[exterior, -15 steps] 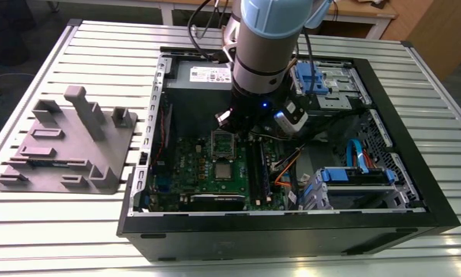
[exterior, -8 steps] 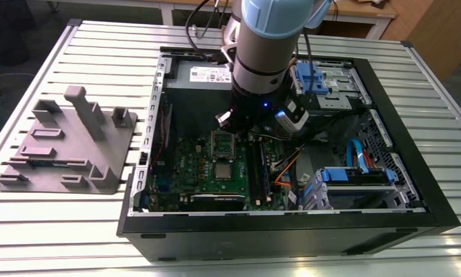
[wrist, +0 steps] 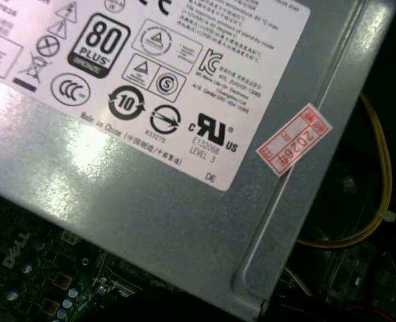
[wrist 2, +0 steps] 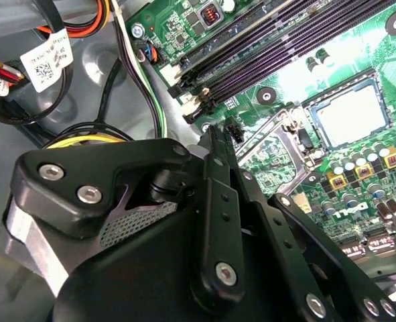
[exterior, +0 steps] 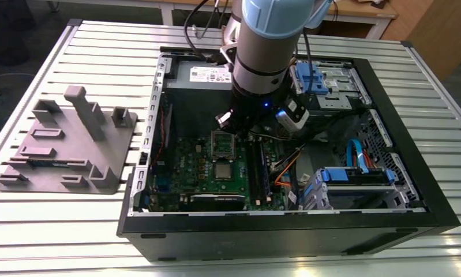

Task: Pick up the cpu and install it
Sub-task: 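Close the cpu cover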

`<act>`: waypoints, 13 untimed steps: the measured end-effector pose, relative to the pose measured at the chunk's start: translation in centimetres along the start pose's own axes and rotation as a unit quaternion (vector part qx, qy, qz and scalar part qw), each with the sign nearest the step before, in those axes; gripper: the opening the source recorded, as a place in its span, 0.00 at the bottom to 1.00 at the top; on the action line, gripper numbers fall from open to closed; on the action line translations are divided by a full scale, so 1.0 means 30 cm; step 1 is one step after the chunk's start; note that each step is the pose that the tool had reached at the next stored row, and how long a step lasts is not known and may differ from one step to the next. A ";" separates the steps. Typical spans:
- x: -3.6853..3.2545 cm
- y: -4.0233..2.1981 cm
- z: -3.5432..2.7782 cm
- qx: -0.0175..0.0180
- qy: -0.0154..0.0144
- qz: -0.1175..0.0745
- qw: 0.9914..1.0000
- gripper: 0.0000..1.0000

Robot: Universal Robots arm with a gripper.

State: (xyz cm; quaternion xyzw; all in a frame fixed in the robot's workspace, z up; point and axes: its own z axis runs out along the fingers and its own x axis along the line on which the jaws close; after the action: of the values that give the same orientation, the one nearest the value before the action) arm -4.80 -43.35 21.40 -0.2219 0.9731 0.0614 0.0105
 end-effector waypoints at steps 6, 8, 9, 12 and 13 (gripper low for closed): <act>0.003 -0.002 -0.009 0.000 0.000 -0.007 1.000 0.10; 0.004 -0.003 -0.014 0.000 0.001 -0.010 1.000 0.10; 0.005 -0.004 -0.017 0.000 0.001 -0.012 1.000 0.10; 0.007 -0.007 -0.024 0.000 0.001 -0.016 1.000 0.10; 0.008 -0.008 -0.026 0.000 0.001 -0.017 1.000 0.10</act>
State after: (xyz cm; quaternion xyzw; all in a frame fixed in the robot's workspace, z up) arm -4.90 -43.75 22.14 -0.2386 0.9691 0.0614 0.0105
